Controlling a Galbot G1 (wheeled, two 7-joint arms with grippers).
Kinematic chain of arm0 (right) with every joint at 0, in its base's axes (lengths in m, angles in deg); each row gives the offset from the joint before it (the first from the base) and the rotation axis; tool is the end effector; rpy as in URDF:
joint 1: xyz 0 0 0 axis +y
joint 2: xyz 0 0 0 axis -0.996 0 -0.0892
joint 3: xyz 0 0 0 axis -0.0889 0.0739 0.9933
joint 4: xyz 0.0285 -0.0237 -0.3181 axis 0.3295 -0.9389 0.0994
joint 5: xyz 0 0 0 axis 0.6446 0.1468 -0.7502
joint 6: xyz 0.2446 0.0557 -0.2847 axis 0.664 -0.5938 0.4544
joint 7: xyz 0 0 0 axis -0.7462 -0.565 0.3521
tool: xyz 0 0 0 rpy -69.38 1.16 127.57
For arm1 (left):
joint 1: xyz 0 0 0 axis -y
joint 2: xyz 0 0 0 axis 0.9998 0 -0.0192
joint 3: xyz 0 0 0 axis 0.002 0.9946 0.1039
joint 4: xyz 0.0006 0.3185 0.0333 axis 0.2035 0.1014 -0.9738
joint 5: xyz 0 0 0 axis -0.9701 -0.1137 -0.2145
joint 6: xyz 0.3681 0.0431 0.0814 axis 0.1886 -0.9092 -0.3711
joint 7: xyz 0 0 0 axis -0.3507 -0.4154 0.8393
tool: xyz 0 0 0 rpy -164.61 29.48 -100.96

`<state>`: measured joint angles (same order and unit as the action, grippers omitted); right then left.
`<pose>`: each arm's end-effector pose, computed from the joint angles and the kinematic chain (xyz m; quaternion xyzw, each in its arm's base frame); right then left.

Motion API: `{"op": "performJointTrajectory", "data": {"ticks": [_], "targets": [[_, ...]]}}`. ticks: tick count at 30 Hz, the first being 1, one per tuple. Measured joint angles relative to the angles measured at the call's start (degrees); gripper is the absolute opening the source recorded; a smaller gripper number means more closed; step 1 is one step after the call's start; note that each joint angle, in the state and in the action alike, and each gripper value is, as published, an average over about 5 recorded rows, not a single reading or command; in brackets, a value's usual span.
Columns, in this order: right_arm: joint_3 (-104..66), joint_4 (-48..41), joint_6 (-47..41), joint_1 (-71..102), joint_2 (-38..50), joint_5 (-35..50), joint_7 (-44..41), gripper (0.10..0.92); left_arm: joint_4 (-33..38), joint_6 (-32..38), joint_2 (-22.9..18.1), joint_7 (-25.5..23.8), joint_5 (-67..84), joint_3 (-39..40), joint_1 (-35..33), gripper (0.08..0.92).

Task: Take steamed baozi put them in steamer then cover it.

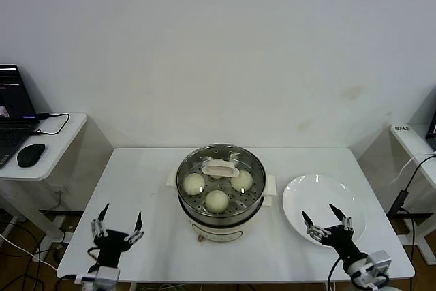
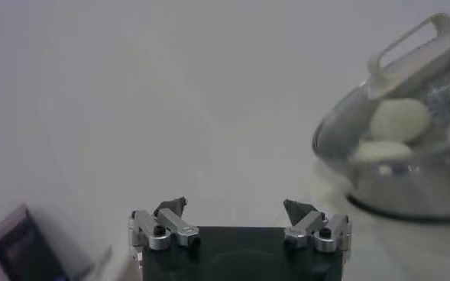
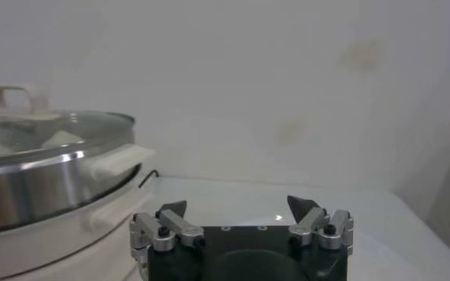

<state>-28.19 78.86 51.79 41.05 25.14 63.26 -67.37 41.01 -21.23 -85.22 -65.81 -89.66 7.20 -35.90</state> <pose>0.2092 -0.1177 -0.2836 0.0972 -0.9889 0.0055 0.1119 0.1893 0.0517 -0.2743 0.0227 -0.9608 -0.2581 0.0992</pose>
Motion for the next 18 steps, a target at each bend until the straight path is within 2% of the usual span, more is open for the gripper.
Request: {"op": "performJointTrajectory", "data": {"ticks": [18], "targets": [[-1.02,1.96,-0.98,1.70,-1.22,0.10,1.76,0.823,3.69,0.72,-1.95,1.16,8.98,-3.44,-6.83,0.823]]}}
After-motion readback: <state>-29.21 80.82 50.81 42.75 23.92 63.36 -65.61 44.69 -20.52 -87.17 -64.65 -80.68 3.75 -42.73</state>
